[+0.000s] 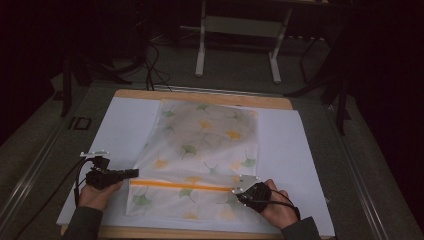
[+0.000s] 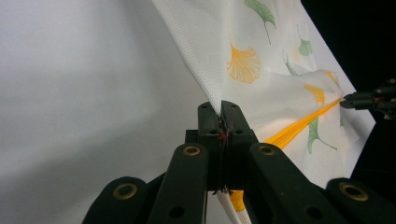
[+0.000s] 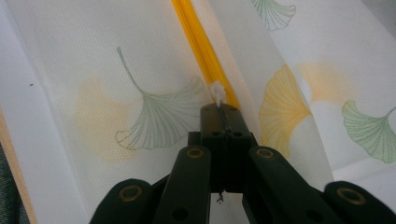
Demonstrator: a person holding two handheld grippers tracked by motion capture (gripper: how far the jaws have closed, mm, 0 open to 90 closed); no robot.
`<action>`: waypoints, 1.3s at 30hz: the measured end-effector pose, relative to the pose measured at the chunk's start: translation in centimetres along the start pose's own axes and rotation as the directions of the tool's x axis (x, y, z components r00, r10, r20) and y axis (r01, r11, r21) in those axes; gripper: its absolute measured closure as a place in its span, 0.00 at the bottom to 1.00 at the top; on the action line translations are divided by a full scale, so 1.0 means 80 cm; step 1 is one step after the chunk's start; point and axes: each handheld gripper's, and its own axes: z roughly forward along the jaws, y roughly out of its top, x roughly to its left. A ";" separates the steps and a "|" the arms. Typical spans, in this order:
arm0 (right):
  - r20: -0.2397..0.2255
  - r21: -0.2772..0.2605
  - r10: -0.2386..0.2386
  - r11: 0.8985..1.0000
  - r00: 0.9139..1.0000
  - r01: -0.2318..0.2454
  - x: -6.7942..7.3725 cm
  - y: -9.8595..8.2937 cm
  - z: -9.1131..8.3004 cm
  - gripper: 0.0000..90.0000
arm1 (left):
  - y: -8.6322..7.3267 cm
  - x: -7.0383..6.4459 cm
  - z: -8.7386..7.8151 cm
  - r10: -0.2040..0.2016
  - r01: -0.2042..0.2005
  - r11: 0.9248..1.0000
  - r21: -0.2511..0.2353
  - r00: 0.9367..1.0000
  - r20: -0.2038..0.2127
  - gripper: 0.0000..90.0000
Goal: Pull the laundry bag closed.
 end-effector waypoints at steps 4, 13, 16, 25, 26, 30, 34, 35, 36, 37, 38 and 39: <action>0.017 0.027 -0.002 1.000 1.000 0.001 0.000 -0.004 0.001 1.00 | 0.000 0.000 0.000 -0.003 0.003 1.000 0.000 1.000 0.000 0.99; 0.020 0.032 0.031 0.999 0.999 -0.032 -0.003 -0.022 -0.002 1.00 | 0.000 0.001 -0.001 -0.004 0.004 1.000 -0.001 1.000 -0.007 0.99; 0.022 0.033 0.035 0.999 0.999 -0.036 -0.004 -0.026 -0.002 1.00 | 0.000 0.001 -0.001 -0.003 0.003 1.000 -0.002 1.000 -0.007 0.99; 0.025 0.041 0.062 0.997 0.998 -0.063 -0.006 -0.040 -0.004 1.00 | 0.000 0.002 -0.002 -0.002 0.002 1.000 -0.001 1.000 -0.008 0.99; 0.027 0.042 0.071 0.996 0.997 -0.072 -0.007 -0.044 -0.005 1.00 | 0.000 0.002 -0.002 -0.002 0.002 1.000 -0.001 1.000 -0.008 0.99; 0.030 0.041 0.085 0.995 0.996 -0.086 -0.009 -0.051 -0.007 1.00 | 0.000 0.002 -0.002 -0.001 0.001 1.000 -0.002 1.000 -0.009 0.99; 0.036 0.041 0.108 0.993 0.994 -0.109 -0.012 -0.059 -0.010 1.00 | 0.000 0.002 -0.002 -0.002 0.002 1.000 -0.001 1.000 -0.008 0.99; 0.037 0.044 0.111 0.993 0.993 -0.113 -0.012 -0.061 -0.011 1.00 | 0.000 0.003 -0.002 -0.005 0.005 1.000 -0.002 1.000 -0.006 0.99; 0.035 0.044 0.115 0.992 0.993 -0.117 -0.013 -0.063 -0.011 1.00 | 0.000 0.003 -0.002 -0.005 0.005 1.000 -0.002 1.000 -0.006 0.99; 0.031 0.037 0.120 0.992 0.992 -0.121 -0.013 -0.065 -0.012 1.00 | 0.000 0.002 -0.002 -0.002 0.002 1.000 0.000 1.000 -0.006 0.99; 0.030 0.035 0.124 0.992 0.992 -0.125 -0.013 -0.066 -0.012 1.00 | 0.000 0.002 -0.002 -0.003 0.003 1.000 0.000 1.000 -0.005 0.99; 0.030 0.035 0.124 0.992 0.992 -0.125 -0.013 -0.066 -0.012 1.00 | 0.000 0.002 -0.002 -0.003 0.003 1.000 0.000 1.000 -0.005 0.99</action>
